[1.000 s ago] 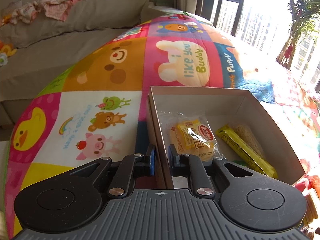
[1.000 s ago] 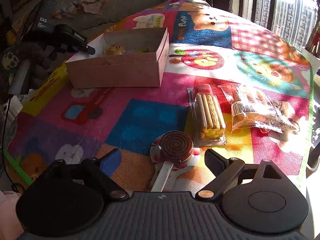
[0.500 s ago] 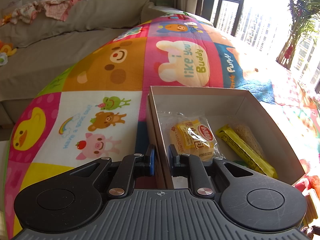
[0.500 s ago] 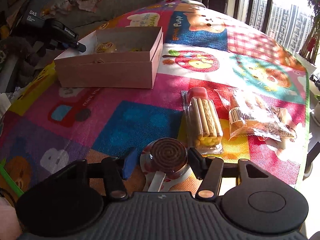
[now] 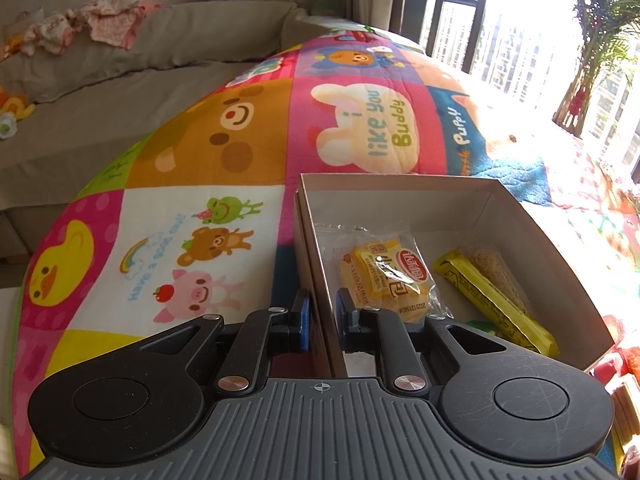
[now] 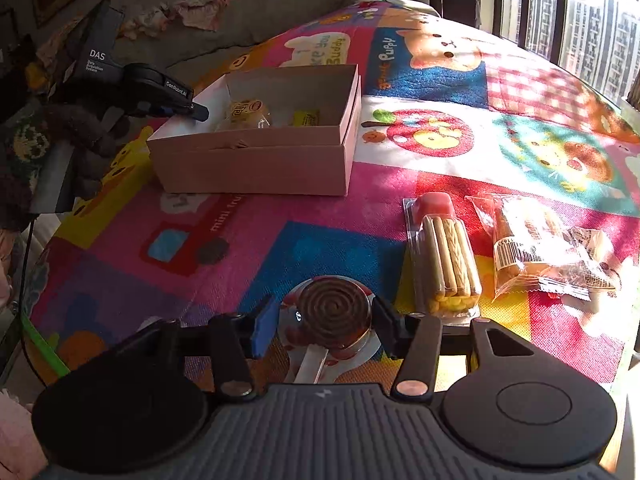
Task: Organize objects
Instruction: 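Lift the lollipop, lower it into the pink box and release it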
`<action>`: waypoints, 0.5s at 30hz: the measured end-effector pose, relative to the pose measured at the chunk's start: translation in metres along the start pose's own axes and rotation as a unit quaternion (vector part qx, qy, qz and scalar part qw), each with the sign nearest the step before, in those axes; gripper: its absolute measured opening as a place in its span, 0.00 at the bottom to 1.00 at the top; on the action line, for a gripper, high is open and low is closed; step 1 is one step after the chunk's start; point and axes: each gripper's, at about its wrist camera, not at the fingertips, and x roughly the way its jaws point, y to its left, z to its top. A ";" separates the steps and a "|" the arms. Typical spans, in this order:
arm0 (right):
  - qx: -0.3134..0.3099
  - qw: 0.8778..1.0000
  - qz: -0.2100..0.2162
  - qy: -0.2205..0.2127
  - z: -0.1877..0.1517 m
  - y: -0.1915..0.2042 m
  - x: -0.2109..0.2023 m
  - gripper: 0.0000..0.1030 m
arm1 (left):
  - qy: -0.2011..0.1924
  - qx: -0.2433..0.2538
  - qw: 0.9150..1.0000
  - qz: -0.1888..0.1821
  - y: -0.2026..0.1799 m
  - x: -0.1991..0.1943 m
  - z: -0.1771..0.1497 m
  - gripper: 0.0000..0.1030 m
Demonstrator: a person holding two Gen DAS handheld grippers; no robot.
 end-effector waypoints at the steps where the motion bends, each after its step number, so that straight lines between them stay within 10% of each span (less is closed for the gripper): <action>1: -0.001 1.000 0.003 -0.007 0.005 0.001 -0.004 0.49 | 0.000 -0.003 1.000 -0.003 0.001 0.000 0.000 0.15; 15: -0.005 0.984 0.026 -0.177 0.143 0.019 -0.027 0.49 | -0.004 -0.012 1.000 -0.022 0.008 0.004 0.000 0.15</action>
